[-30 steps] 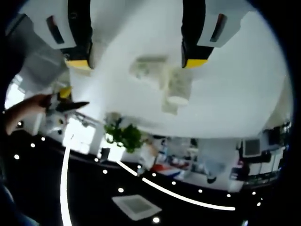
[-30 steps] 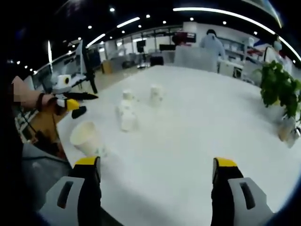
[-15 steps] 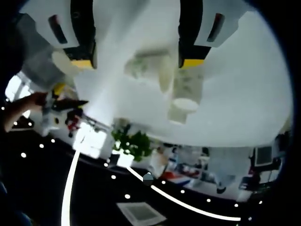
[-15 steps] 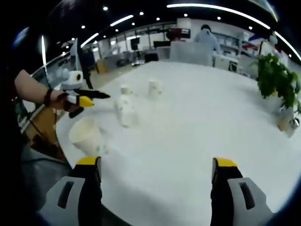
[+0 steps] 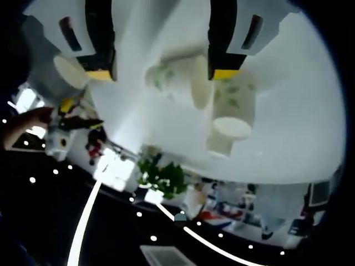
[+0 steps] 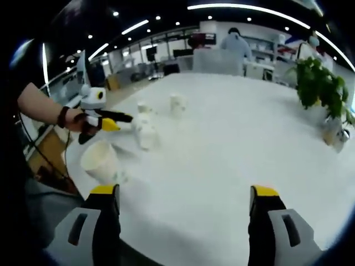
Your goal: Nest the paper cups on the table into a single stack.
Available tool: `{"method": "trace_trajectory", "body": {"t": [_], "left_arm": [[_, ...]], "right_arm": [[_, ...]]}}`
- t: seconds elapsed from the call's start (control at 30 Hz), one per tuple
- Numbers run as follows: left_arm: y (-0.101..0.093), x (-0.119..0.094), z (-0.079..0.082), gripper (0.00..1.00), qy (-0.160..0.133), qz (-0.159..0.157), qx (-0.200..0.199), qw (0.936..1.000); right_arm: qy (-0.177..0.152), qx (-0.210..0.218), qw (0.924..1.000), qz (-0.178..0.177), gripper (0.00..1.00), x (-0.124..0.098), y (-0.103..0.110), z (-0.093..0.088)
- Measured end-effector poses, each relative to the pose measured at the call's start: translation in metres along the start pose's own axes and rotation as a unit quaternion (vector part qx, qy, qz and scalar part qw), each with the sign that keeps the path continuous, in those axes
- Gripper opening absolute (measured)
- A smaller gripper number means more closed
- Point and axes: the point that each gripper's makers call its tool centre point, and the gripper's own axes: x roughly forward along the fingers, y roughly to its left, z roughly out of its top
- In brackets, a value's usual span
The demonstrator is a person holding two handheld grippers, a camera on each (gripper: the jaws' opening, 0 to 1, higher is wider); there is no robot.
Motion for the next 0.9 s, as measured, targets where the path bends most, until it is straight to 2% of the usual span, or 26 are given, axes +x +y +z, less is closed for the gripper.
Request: {"method": "trace_trajectory", "body": {"t": [0.17,0.5,0.63,0.9], "left_arm": [[-0.002,0.001,-0.001,0.61,0.005,-0.014,0.001,0.9999],[-0.012,0.0,-0.007,0.47,0.018,-0.045,-0.005,0.9988],[-0.016,-0.001,-0.008,0.4,0.011,-0.056,-0.017,0.9982],[-0.023,-0.003,-0.008,0.32,0.001,-0.071,-0.038,0.9968]], "right_arm": [[-0.002,0.011,0.9999,-0.005,0.95,0.0,-0.002,-0.001],[-0.002,0.019,0.9998,-0.003,0.94,0.003,-0.002,-0.001],[-0.002,0.022,0.9998,-0.001,0.93,0.004,0.001,-0.002],[0.0,0.024,0.9997,0.003,0.93,0.005,0.007,-0.005]]}}
